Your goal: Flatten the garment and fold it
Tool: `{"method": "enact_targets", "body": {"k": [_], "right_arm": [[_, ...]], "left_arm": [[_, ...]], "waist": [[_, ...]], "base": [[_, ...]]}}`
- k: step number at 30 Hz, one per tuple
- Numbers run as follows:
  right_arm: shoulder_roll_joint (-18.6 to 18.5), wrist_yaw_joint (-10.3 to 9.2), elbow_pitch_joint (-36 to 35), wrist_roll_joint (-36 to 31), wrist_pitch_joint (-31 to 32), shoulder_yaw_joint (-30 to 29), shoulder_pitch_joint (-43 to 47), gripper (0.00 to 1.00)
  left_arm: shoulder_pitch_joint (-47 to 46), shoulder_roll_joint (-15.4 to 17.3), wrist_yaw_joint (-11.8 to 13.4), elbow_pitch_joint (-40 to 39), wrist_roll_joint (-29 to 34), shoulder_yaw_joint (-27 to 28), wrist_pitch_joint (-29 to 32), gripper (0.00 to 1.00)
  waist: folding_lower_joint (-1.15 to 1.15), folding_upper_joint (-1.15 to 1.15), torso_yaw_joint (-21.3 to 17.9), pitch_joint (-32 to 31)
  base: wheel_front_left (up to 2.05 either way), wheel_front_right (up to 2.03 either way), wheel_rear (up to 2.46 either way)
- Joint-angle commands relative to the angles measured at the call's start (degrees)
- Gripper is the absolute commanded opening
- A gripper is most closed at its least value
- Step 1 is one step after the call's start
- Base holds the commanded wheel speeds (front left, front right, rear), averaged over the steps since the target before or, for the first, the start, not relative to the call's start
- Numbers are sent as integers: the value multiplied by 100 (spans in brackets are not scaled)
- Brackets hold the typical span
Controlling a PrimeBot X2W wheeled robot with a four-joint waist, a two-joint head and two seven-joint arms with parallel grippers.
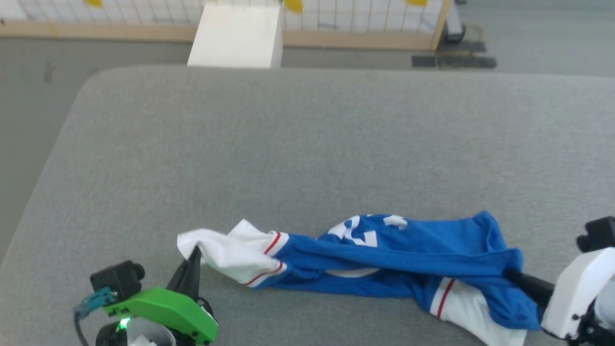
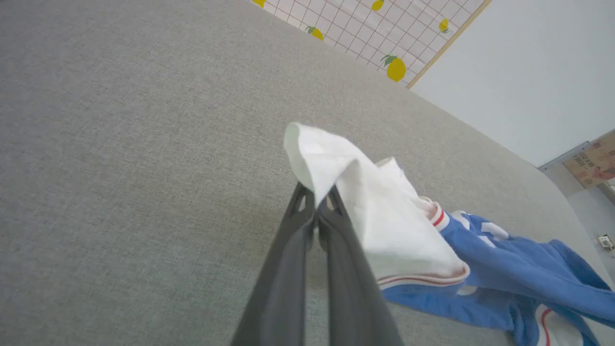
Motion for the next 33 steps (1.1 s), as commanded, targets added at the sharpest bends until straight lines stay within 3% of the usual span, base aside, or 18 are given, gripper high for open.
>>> {"method": "enact_targets", "body": {"k": [1, 6, 7, 8, 13, 19, 25, 29, 33], "right_arm": [[-36, -6, -102, 79, 116, -87, -125, 0], [-208, -6, -24, 135, 442, -435, -1036, 0], [-286, -6, 34, 99, 475, -484, -1341, 0], [-404, -6, 249, -27, 504, -609, -2193, 0], [-861, -6, 676, -386, 190, -572, -3525, 0], [-1123, -6, 1326, -666, -25, -449, -4696, 0], [-1063, -6, 1748, -1085, -141, -346, -5776, 0], [-797, -6, 2019, -1567, -450, -445, -6649, 0], [-290, -6, 2413, -2241, -1183, -771, -7726, 0]], "left_arm": [[-79, -3, -84, -43, -105, 87, -78, 0], [-969, 139, -398, 40, -232, 223, -10, 0], [-1282, 152, -468, 87, -273, 254, 26, 0], [-2175, 287, -652, 263, -272, 281, 192, 0], [-3916, 504, -957, 675, -158, 249, 482, 0], [-5550, 808, -1194, 1405, 72, 188, 800, 0], [-6855, 1137, -1153, 2194, 426, 137, 1124, 0], [-7738, 1346, -1044, 2627, 755, 52, 1319, 0], [-8725, 1543, -857, 3077, 1170, 5, 1283, 0]], "waist": [[0, 0, -316, -450], [0, 0, -307, -620], [0, 0, -296, -651], [0, 0, -281, -675], [0, 0, -205, -555], [0, 0, -217, -198], [0, 0, -277, 620], [0, 0, -371, 1392], [0, 0, -539, 2168]], "base": [[0, 0, 0], [0, 0, 0], [0, 0, 0], [0, 0, 0], [0, 0, 0], [0, 0, 0], [0, 0, 0], [0, 0, 0], [0, 0, 0]]}}
